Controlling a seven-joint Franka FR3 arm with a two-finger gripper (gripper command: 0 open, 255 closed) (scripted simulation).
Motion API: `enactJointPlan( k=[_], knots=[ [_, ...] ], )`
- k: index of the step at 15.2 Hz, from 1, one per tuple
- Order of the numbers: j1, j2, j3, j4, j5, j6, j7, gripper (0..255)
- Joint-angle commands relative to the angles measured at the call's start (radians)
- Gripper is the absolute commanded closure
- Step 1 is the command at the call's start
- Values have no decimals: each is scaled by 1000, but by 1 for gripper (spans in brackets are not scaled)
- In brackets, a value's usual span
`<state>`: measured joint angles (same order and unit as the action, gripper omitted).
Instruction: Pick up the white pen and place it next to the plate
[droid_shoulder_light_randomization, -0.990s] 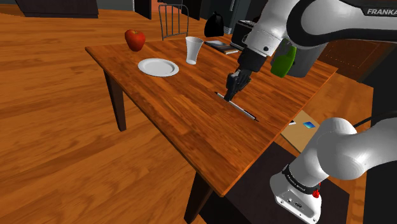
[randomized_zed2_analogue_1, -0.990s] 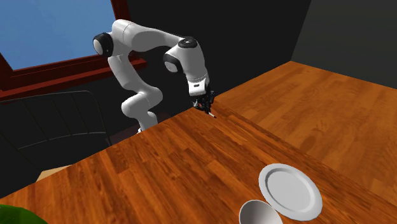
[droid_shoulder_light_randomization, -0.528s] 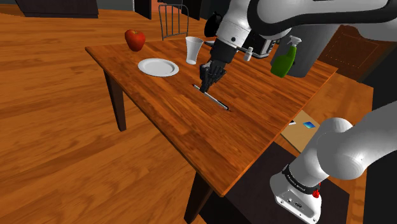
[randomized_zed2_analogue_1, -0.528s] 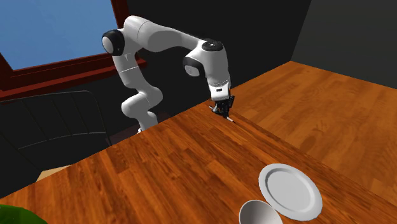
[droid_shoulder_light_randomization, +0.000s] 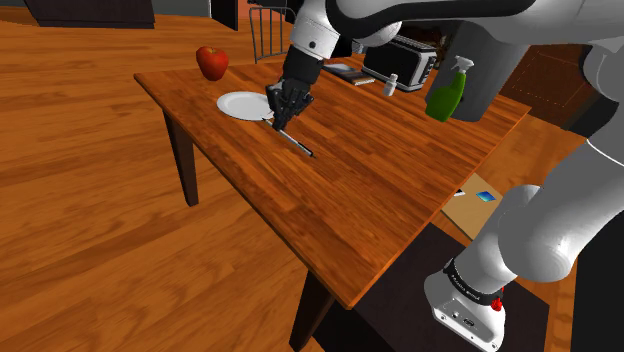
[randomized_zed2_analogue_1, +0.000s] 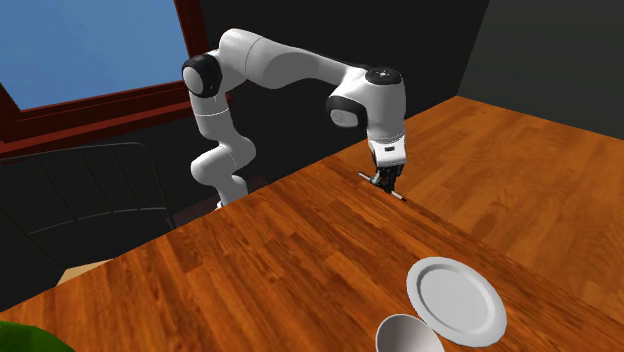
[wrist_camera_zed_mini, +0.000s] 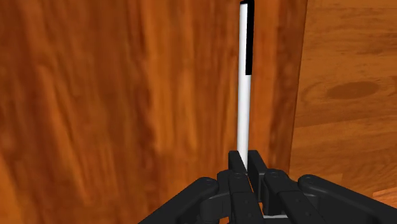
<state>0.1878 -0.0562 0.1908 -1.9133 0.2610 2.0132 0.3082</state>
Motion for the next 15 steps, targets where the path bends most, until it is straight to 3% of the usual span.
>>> enactJointPlan(
  k=[1,3,15],
  knots=[
    [5,84,8,92,-20,-5,22,255],
    [12,171,13,199,-43,-23,43,255],
    [16,196,14,70,-31,128,11,255]
  ],
)
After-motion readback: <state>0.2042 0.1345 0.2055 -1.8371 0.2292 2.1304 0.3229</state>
